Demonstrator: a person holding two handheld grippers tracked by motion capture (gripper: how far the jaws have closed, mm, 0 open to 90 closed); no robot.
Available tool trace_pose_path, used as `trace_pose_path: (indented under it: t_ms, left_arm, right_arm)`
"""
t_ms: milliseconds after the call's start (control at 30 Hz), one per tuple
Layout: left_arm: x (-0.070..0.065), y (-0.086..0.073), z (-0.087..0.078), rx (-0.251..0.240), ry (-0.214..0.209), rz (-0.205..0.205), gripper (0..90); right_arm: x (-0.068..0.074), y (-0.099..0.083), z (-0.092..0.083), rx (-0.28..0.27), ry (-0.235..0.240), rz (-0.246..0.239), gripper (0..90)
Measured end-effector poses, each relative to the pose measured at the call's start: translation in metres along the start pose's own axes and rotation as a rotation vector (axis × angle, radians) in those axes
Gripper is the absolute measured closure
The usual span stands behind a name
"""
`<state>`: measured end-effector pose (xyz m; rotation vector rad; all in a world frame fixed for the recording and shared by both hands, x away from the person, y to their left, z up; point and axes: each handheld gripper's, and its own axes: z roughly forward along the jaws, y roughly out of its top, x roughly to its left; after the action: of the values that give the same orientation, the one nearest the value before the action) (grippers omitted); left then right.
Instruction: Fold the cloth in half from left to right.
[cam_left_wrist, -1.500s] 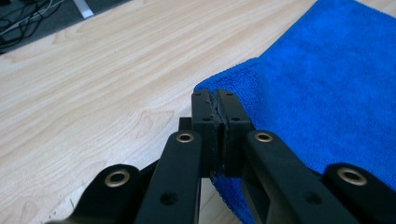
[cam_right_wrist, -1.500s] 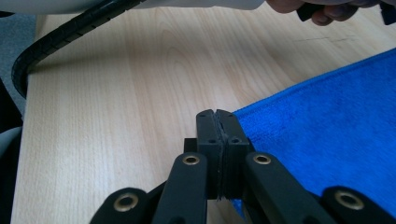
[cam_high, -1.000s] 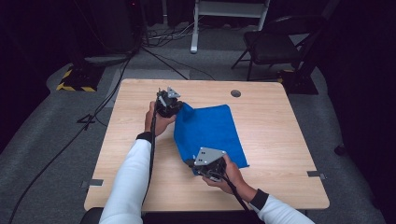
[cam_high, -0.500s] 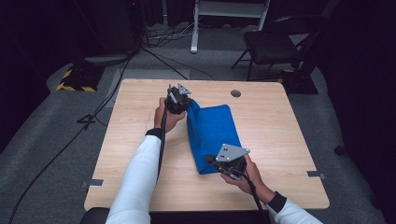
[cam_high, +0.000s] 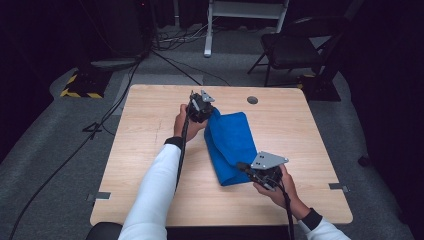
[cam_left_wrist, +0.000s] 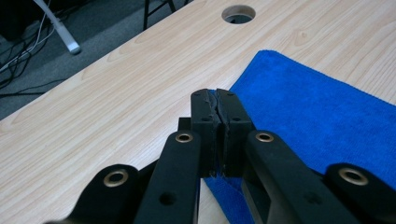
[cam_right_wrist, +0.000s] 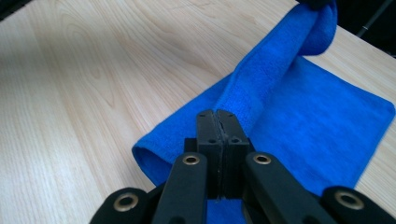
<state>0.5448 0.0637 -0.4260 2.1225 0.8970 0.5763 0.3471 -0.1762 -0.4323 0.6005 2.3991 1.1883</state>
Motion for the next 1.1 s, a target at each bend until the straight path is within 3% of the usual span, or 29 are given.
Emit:
trace_pose_path:
  t_ms: [800, 1100]
  left_arm:
    - [-0.025, 0.023, 0.023, 0.010, -0.009, 0.039, 86.1]
    - [-0.035, 0.032, 0.035, 0.012, -0.018, 0.046, 84.7]
  right_arm:
    - [-0.018, -0.028, -0.024, 0.029, -0.079, 0.055, 89.8]
    - [-0.024, -0.046, -0.027, 0.079, -0.085, 0.091, 89.7]
